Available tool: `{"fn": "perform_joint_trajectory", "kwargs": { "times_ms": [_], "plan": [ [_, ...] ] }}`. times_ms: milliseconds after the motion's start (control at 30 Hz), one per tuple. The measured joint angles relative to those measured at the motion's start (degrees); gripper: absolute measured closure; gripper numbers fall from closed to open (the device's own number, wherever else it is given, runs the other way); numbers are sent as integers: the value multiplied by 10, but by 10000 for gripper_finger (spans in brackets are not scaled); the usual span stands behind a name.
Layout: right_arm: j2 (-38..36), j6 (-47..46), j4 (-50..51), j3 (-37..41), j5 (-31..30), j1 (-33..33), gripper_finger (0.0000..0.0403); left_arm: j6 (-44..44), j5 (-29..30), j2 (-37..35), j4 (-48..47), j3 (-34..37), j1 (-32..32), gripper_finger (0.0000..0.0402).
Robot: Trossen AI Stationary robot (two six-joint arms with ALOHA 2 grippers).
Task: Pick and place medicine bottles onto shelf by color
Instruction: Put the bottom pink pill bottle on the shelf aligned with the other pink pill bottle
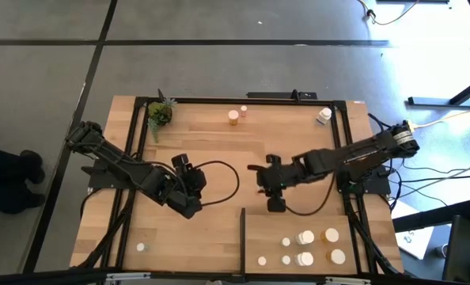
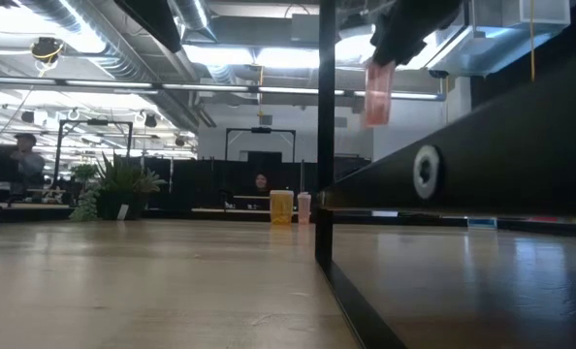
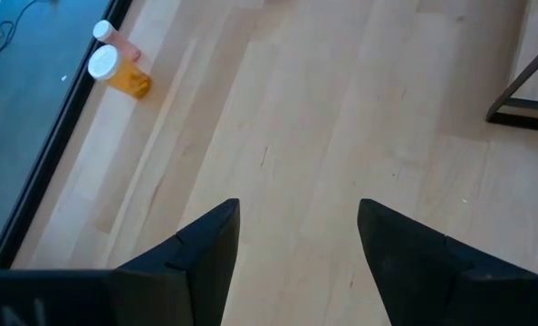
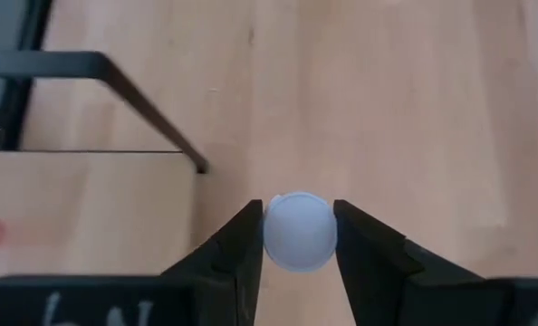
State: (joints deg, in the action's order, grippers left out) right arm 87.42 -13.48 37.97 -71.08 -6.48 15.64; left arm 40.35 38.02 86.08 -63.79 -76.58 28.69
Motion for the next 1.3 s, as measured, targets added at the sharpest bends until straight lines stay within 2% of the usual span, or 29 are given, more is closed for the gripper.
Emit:
{"fn": "perform_joint_trajectory", "kwargs": {
  "times_ms": [500,733,933,1200,1300],
  "plan": [
    [31,-120,-58,-2,-29,144,279,0,0,0,8,0,3,182],
    [78,-148,-72,-2,-29,169,279,0,0,0,23,0,3,182],
    [110,-148,-110,-2,2,187,279,0,0,0,24,0,3,182],
    [117,-144,-133,-2,-2,204,279,0,0,0,32,0,3,182],
    [122,-117,-137,-2,-28,215,279,0,0,0,32,0,3,182]
  ]
}}
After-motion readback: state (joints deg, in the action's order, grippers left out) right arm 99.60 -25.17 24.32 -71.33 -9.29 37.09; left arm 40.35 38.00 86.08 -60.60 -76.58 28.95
